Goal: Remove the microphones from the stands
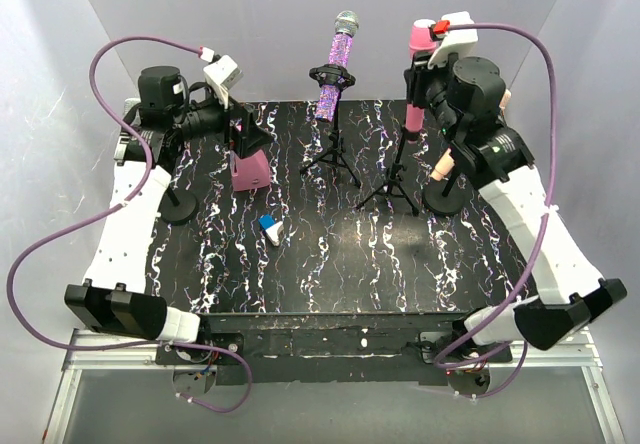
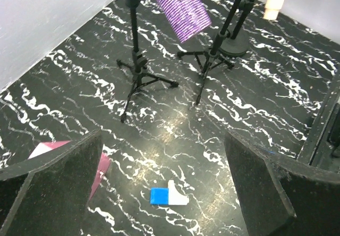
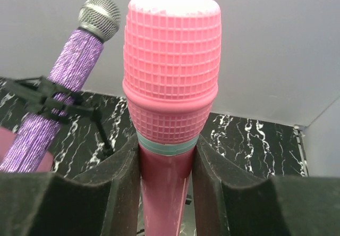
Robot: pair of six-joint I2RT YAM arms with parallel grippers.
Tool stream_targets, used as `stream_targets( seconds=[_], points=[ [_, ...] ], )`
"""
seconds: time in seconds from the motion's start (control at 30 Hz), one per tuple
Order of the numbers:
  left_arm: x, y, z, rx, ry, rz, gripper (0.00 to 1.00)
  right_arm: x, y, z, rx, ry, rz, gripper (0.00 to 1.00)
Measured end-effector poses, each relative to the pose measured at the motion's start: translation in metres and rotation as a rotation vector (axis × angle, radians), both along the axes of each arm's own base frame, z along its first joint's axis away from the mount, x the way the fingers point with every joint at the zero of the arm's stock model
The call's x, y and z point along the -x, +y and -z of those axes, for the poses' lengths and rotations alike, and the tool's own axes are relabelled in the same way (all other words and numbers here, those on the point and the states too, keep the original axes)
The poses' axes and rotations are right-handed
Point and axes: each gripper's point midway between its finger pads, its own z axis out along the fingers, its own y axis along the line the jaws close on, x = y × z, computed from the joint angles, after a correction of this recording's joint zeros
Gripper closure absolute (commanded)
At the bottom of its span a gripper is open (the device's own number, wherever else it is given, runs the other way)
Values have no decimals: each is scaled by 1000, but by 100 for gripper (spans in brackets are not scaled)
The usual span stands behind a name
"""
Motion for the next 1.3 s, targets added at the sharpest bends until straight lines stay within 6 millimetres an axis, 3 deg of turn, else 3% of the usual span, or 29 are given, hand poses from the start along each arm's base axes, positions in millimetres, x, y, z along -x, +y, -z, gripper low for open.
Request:
stream_targets(
  seconds=[0.23, 0.43, 0.57, 0.67, 0.83, 1.03, 1.17, 1.3],
  points=[
    [9, -39, -18, 35, -30, 131, 2, 54, 21, -5, 10, 33, -273, 99],
    [37, -89, -40, 66, -78, 313, 2, 118, 53, -12, 20, -6, -618, 99],
    [57, -118, -47, 83, -97, 422, 2, 144, 64, -14, 33, -39, -757, 99],
    [69, -135, -44, 81, -92, 475, 2, 146, 67, -20, 27, -68, -781, 99],
    [82, -160, -34, 46, -132, 510, 8, 131, 61, -37, 9, -136, -700, 99],
    [99, -200, 1, -26, -233, 535, 16, 121, 54, -48, -14, -174, -628, 99],
    [96, -210, 21, -46, -251, 518, 17, 123, 47, -40, -12, -169, -598, 99],
    [89, -214, 29, -44, -269, 488, 21, 128, 40, -40, -2, -178, -578, 99]
  ],
)
